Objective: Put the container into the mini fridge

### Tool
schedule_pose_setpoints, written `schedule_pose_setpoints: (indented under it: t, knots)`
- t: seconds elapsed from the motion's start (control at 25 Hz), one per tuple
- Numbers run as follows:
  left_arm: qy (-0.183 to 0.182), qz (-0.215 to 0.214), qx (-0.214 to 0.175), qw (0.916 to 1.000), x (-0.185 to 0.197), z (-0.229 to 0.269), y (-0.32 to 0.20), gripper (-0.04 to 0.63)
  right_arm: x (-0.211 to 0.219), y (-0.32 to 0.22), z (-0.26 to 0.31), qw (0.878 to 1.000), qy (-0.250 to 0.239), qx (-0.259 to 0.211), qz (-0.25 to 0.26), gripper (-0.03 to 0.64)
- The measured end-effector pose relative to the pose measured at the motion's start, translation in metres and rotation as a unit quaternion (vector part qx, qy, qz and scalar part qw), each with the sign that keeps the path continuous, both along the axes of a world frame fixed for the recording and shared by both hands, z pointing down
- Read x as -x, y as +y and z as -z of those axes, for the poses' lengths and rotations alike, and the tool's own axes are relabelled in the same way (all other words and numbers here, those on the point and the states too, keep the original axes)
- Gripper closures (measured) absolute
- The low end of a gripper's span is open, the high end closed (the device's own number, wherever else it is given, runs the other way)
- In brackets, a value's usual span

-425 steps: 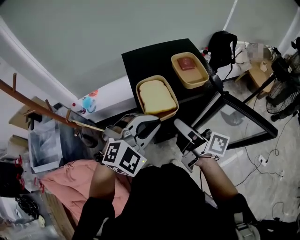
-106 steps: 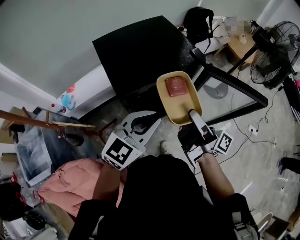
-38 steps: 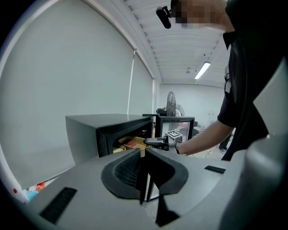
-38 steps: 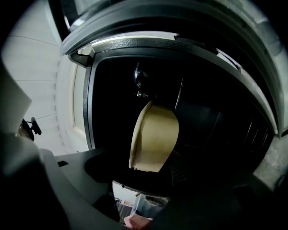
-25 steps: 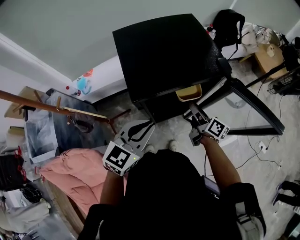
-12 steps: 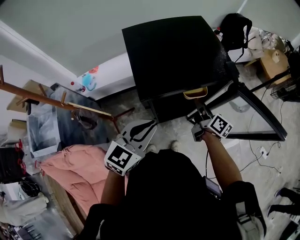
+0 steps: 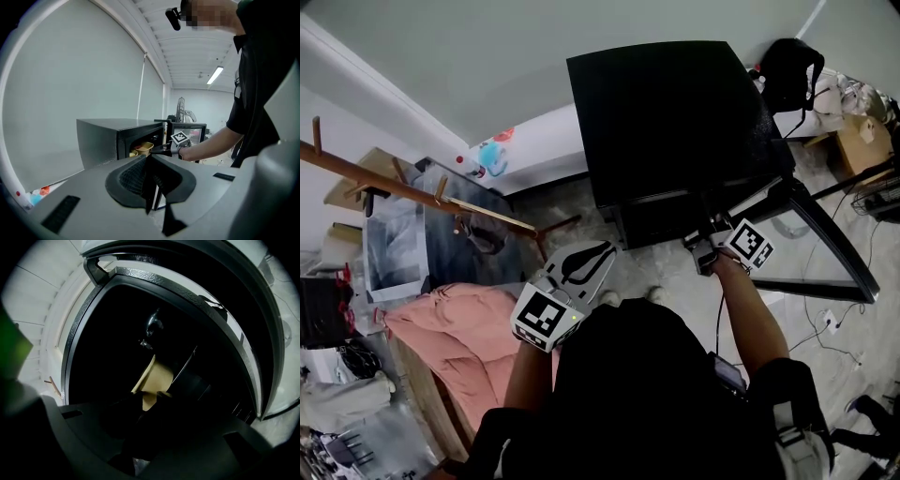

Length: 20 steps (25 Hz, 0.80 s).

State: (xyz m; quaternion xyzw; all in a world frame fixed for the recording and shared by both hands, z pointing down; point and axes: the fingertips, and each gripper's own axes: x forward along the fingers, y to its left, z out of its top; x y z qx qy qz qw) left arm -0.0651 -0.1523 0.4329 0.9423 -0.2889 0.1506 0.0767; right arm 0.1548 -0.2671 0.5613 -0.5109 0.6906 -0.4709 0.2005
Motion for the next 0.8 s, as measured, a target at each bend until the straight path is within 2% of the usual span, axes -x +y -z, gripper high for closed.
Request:
schedule_pose_setpoints:
  t: [0.32,0.52,0.8]
  knots:
    - [0.001,0.005,-0.003,1.0,0.004,0.001,-0.006,0.549,0.004,-0.007,-0.001,1.0,0.003,0.004,0.006,0.508]
    - [0.025,0.014,-0.002,0.9996,0.004,0.003,-0.009,0.549,0.001,0.005,0.001,1.0,0.009,0.005,0.005,0.509]
    - [0.067,0.038,-0.028,0.9966,0.009,0.017,-0.017,0.549,0.001,0.036,0.039,0.994,0.099,-0.048,0.023,0.512]
